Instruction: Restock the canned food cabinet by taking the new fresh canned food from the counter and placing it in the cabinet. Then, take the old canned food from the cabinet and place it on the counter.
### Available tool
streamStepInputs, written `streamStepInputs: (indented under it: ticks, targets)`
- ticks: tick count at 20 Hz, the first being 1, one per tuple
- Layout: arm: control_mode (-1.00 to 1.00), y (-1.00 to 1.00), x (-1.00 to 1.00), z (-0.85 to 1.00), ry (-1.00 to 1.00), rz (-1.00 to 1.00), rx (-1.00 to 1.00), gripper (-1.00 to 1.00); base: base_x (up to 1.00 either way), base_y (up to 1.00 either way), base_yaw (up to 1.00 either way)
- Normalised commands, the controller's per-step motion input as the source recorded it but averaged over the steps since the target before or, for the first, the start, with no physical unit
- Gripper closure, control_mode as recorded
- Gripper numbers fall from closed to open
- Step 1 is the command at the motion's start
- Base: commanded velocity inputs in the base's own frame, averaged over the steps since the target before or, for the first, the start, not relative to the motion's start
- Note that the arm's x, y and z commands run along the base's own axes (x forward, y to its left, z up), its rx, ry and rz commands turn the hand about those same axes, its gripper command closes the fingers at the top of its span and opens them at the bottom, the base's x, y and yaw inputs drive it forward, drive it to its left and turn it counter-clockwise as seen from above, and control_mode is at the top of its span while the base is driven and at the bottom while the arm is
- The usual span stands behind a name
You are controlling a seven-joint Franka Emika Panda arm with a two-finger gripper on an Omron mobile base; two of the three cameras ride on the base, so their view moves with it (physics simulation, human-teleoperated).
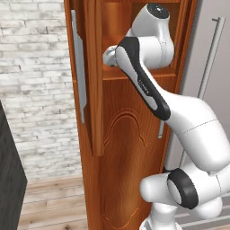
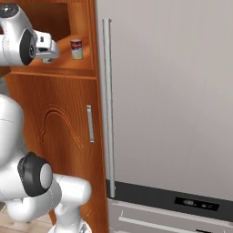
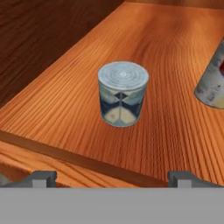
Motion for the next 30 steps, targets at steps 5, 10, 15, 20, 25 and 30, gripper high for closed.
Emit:
streamStepInputs:
  ticks: [5, 10, 15, 20, 25, 30]
  targets:
    - [-1.00, 0.00, 0.27, -0.08, 0.00, 0.00, -0.03, -1.00, 0.00, 0.00, 0.00]
    - [-1.00, 0.01, 0.26, -0.03, 0.00, 0.00, -0.01, -1.00, 0.00, 0.00, 0.00]
    - [-1.00, 0.06, 0.25, -0.03, 0.00, 0.00, 0.00, -1.00, 0.00, 0.00, 0.00]
    - [-1.00, 0.08, 0.20, -0.01, 0.00, 0.00, 0.00, -1.00, 0.00, 0.00, 0.00]
    - [-1.00, 0.13, 0.26, -0.03, 0.00, 0.00, 0.00, -1.00, 0.00, 0.00, 0.00]
    - [-1.00, 0.13, 0.27, -0.05, 0.00, 0.00, 0.00, -1.00, 0.00, 0.00, 0.00]
